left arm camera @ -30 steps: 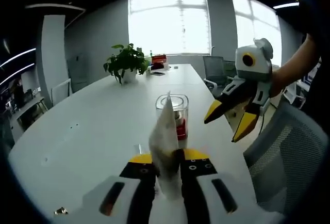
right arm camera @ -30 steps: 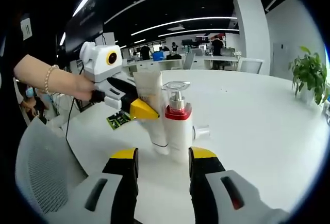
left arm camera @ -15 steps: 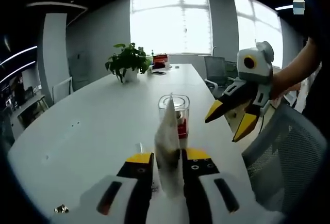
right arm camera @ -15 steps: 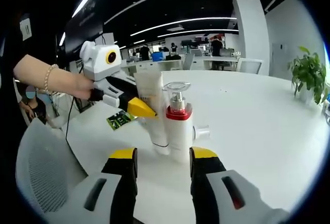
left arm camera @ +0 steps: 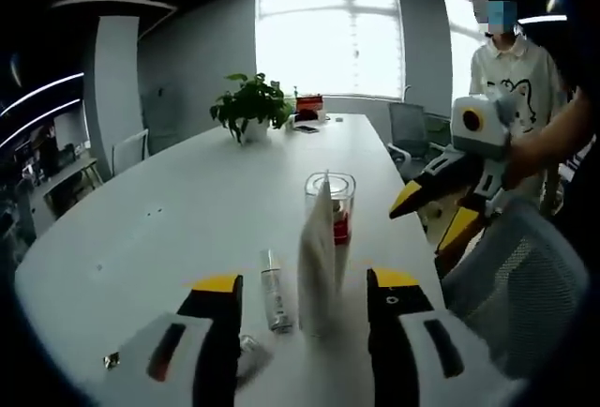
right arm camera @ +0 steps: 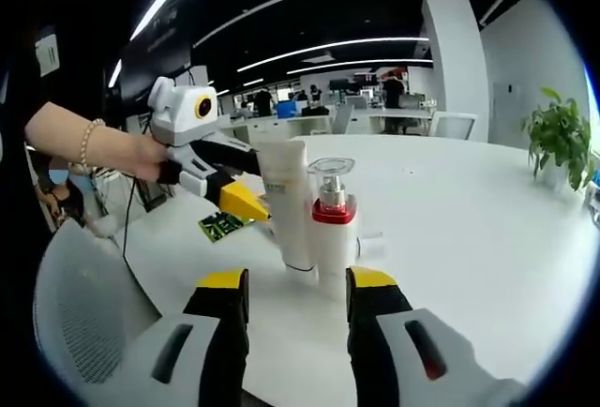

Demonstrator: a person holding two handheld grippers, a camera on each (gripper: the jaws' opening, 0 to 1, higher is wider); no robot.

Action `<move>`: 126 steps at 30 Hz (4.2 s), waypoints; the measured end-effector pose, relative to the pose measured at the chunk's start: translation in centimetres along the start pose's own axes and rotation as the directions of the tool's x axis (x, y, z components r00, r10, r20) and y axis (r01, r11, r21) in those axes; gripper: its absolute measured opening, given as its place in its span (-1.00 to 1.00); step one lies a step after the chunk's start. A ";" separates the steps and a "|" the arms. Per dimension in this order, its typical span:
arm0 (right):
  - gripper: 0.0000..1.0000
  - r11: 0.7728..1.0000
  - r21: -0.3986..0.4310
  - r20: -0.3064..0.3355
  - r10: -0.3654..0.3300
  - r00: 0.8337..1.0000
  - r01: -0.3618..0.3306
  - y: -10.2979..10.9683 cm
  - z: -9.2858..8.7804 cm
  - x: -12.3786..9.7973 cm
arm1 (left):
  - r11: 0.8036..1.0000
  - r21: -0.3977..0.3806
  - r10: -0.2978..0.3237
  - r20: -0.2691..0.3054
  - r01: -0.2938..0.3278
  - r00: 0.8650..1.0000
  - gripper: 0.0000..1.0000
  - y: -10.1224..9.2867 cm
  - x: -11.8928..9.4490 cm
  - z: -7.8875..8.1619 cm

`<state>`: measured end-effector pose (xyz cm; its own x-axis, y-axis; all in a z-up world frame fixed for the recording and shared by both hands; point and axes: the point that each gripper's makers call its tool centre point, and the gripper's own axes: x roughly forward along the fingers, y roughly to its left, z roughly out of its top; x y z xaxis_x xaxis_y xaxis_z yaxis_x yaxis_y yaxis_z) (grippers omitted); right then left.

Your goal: Arrange the skincare products in the storage area until every visible bottle or jar stands upright without overlapping.

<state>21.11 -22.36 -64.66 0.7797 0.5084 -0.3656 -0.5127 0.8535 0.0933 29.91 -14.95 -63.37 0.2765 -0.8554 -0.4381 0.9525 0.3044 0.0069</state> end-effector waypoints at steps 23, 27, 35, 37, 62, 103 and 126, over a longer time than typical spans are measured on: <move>-0.07 0.998 -0.013 0.010 0.062 0.998 -0.062 3.1 -0.2 -0.6 | 0.967 -0.176 0.152 -0.176 -0.183 0.973 0.46 0.8 -5.5 -7.0; -0.07 0.998 -0.017 0.006 0.066 0.998 -0.066 3.2 -0.1 -0.8 | 0.960 -0.191 0.171 -0.174 -0.204 0.970 0.45 0.5 -6.1 -7.0; -0.07 0.996 -0.050 -0.006 0.077 0.997 -0.078 3.8 0.6 -1.1 | 0.973 -0.163 0.175 0.074 -0.161 0.982 0.07 -1.0 -9.0 2.0; -0.06 0.995 -0.055 -0.005 0.078 0.997 -0.078 3.9 1.2 -1.4 | 0.994 -0.105 0.040 0.298 -0.009 0.954 0.02 -4.8 -11.5 9.6; -0.06 0.999 -0.034 -0.002 0.040 0.999 -0.040 4.2 1.3 -0.2 | 0.994 0.100 0.072 -0.222 -0.051 0.972 0.12 1.7 -10.2 -3.7; -0.05 0.993 0.039 0.056 -0.115 0.992 0.113 2.1 2.6 -5.6 | 0.980 0.176 0.013 -0.511 0.090 0.859 0.00 9.0 -2.3 -15.0; -0.04 0.992 0.055 0.058 -0.118 0.991 0.115 1.2 2.3 -4.8 | 0.988 0.139 0.020 -0.532 0.064 0.847 -0.54 9.2 -2.0 -15.1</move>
<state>17.55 -23.48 -60.65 0.8541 0.4099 -0.3202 -0.3992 0.9112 0.1014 36.16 -4.11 -76.01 0.1853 -0.4955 -0.8486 0.9767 0.1877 0.1036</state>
